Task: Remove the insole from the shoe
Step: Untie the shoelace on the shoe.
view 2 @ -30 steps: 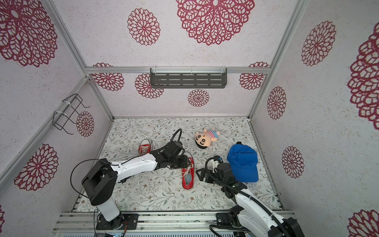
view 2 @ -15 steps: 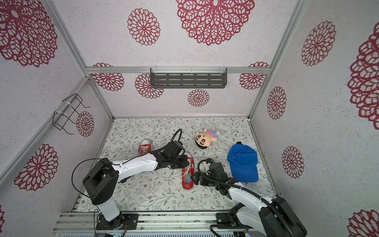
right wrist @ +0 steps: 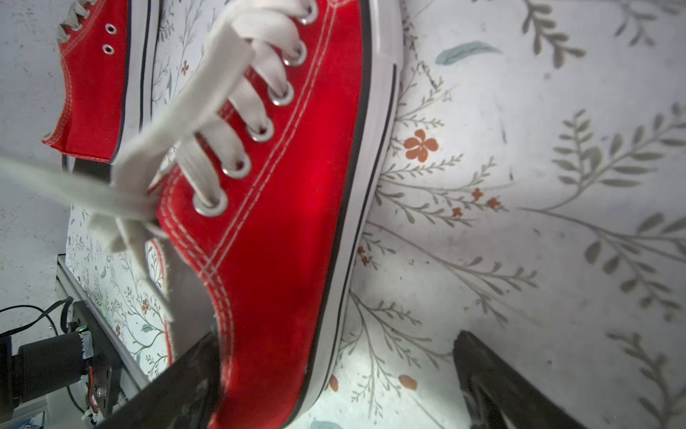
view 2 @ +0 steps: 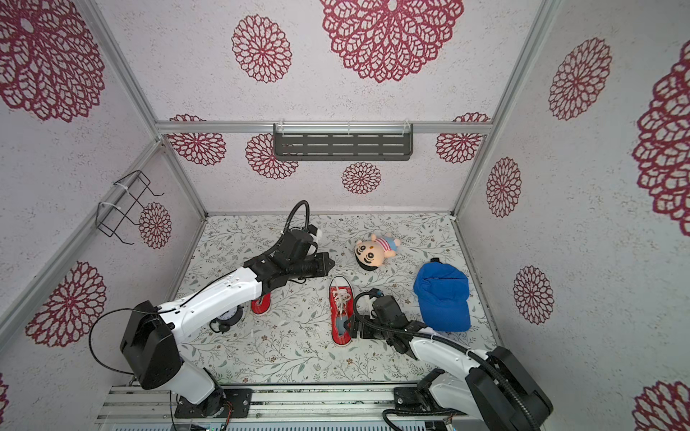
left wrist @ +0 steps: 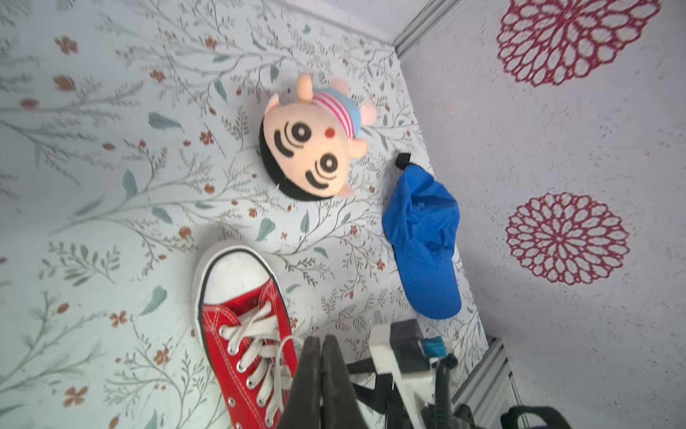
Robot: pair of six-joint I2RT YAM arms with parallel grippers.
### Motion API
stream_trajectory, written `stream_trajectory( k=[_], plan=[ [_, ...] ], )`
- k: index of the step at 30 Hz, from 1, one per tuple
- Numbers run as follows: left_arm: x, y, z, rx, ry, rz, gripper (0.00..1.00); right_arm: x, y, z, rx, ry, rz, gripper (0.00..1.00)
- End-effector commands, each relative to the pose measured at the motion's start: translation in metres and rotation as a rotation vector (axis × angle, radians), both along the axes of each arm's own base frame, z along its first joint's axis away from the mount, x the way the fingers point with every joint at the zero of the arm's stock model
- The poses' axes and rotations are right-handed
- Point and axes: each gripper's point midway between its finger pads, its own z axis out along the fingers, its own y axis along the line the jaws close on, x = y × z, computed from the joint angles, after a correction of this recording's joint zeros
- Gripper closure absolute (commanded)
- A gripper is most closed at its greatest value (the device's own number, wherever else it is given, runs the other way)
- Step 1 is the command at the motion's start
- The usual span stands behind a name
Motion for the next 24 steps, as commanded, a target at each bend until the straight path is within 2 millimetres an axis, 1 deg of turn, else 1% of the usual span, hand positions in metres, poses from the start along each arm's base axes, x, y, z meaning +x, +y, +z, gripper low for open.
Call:
stream_trajectory(
  k=[1,3,5,7,10,14,15,16,17,19,21,24],
  plan=[
    [0.007,0.009,0.018,0.016,-0.061,0.004,1.0,-0.019,-0.014,-0.026,-0.101,0.089,-0.006,0.02],
    [0.01,0.012,0.021,0.019,-0.073,0.013,1.0,-0.022,-0.014,-0.029,-0.111,0.093,-0.006,0.02],
    [0.012,0.014,0.017,0.027,-0.071,0.022,1.0,-0.022,-0.014,-0.029,-0.119,0.089,-0.005,0.02],
    [0.013,0.017,0.01,0.04,-0.061,0.029,1.0,-0.02,-0.014,-0.026,-0.122,0.074,-0.009,0.02],
    [0.012,0.019,-0.011,0.062,-0.026,0.035,1.0,-0.013,-0.013,-0.016,-0.111,0.024,-0.012,0.01],
    [0.008,0.021,-0.045,0.08,0.034,0.045,1.0,-0.004,-0.011,0.001,-0.093,-0.065,-0.003,0.01],
    [0.008,0.022,-0.053,0.086,0.047,0.048,0.98,-0.002,-0.01,0.006,-0.087,-0.084,0.001,0.01],
    [0.007,0.024,-0.06,0.093,0.058,0.055,0.95,-0.001,-0.009,0.01,-0.083,-0.099,0.005,0.01],
    [0.008,0.027,-0.066,0.102,0.069,0.067,0.89,0.0,-0.008,0.015,-0.075,-0.115,0.011,0.01],
    [0.008,0.035,-0.075,0.119,0.083,0.089,0.83,0.002,-0.006,0.022,-0.068,-0.138,0.019,0.01],
    [0.009,0.045,-0.077,0.133,0.085,0.112,0.7,0.003,-0.006,0.027,-0.068,-0.154,0.025,0.01],
    [0.008,0.062,-0.072,0.167,0.067,0.136,0.56,0.004,-0.006,0.035,-0.069,-0.173,0.03,0.01]
  ],
)
